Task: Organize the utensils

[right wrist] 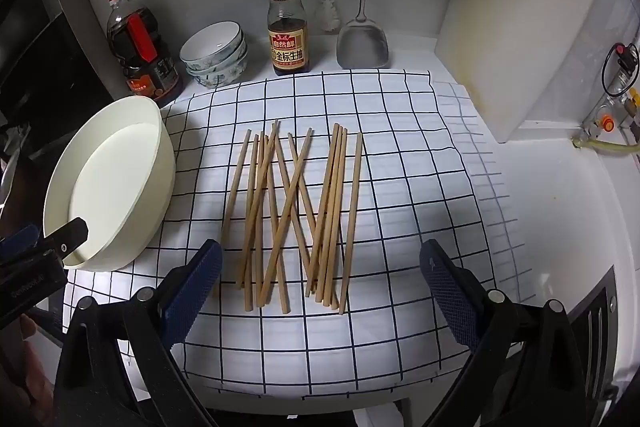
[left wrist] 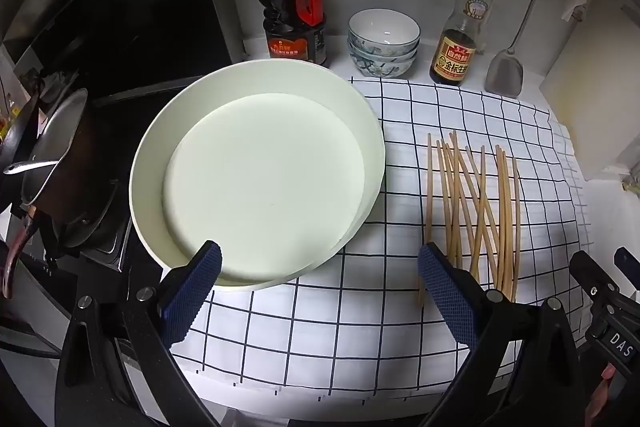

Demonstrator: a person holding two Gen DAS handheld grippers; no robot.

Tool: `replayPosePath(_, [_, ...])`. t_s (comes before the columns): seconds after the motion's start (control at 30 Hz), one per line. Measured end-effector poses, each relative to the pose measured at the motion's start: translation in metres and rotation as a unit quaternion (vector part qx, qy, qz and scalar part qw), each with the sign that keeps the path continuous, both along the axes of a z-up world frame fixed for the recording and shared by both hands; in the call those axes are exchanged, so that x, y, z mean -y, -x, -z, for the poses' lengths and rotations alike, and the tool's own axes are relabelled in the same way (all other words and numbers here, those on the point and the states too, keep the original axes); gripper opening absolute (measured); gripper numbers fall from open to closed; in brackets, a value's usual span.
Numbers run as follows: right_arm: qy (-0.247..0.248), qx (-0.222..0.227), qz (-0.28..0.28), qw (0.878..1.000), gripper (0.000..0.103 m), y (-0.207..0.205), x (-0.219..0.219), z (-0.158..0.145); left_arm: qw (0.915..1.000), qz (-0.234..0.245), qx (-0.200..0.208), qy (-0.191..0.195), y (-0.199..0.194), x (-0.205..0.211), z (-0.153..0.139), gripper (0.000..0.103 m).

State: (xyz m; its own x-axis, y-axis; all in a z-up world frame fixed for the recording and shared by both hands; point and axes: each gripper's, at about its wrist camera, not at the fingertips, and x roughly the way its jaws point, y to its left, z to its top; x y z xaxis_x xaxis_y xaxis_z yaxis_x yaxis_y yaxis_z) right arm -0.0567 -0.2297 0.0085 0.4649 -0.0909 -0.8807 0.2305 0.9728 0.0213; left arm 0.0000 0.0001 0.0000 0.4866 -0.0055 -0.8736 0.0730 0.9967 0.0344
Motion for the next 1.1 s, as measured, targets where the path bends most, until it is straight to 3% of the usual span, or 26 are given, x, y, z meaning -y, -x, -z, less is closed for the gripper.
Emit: replayPosePath(1.1, [-0.001,-0.001,0.001,1.0,0.094,0.0004,-0.0004,-0.0001,1.0,0.0,0.0,0.001,-0.0014,-0.0062,-0.0045,0.097])
